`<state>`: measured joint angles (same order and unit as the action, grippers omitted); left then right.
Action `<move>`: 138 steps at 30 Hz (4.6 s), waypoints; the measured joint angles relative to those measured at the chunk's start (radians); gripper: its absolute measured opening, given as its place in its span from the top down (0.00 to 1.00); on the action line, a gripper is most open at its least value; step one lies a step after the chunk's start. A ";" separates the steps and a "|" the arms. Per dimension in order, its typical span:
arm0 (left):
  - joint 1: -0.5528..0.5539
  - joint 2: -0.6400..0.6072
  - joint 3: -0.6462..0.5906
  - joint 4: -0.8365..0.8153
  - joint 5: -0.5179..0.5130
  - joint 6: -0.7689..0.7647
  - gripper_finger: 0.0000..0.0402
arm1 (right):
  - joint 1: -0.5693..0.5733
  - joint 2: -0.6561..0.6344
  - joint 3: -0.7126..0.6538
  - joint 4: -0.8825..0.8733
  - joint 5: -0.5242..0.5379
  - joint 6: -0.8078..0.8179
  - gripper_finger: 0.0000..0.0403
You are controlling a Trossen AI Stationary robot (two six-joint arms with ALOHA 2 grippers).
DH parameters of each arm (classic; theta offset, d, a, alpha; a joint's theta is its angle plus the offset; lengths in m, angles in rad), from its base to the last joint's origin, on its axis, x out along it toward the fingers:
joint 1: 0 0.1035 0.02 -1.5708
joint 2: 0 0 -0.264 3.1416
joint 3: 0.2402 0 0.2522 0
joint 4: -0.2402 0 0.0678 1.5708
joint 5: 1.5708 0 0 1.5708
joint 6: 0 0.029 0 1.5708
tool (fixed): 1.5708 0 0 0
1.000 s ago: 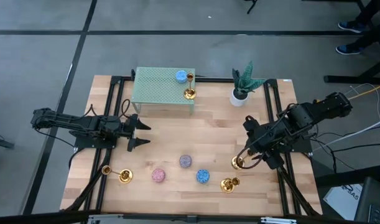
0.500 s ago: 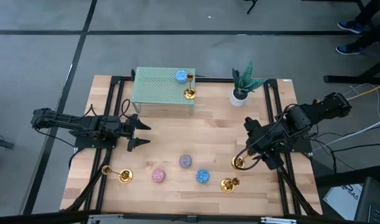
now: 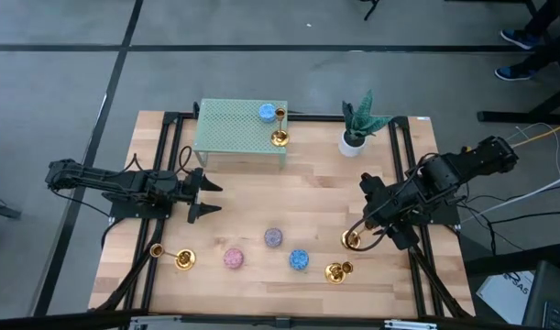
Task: Pick & Place candle stick holders
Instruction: Put the gold candle holder on the shelf
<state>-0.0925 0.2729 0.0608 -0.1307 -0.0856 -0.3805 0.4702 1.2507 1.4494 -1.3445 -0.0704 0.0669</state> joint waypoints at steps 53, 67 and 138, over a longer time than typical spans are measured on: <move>0.000 0.000 0.000 0.000 0.000 0.000 0.12 | -0.074 0.000 -0.116 0.194 0.157 -0.170 0.62; 0.000 0.000 0.000 0.000 0.000 0.000 0.12 | -0.276 0.147 -0.067 0.309 0.055 -0.402 0.62; 0.000 0.000 0.000 0.000 0.000 0.000 0.12 | -0.465 -0.259 -0.648 0.879 -0.125 -0.066 0.31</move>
<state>-0.0924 0.2729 0.0605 -0.1307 -0.0856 -0.3805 0.0055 0.9913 0.8016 -0.4651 -0.1951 0.0006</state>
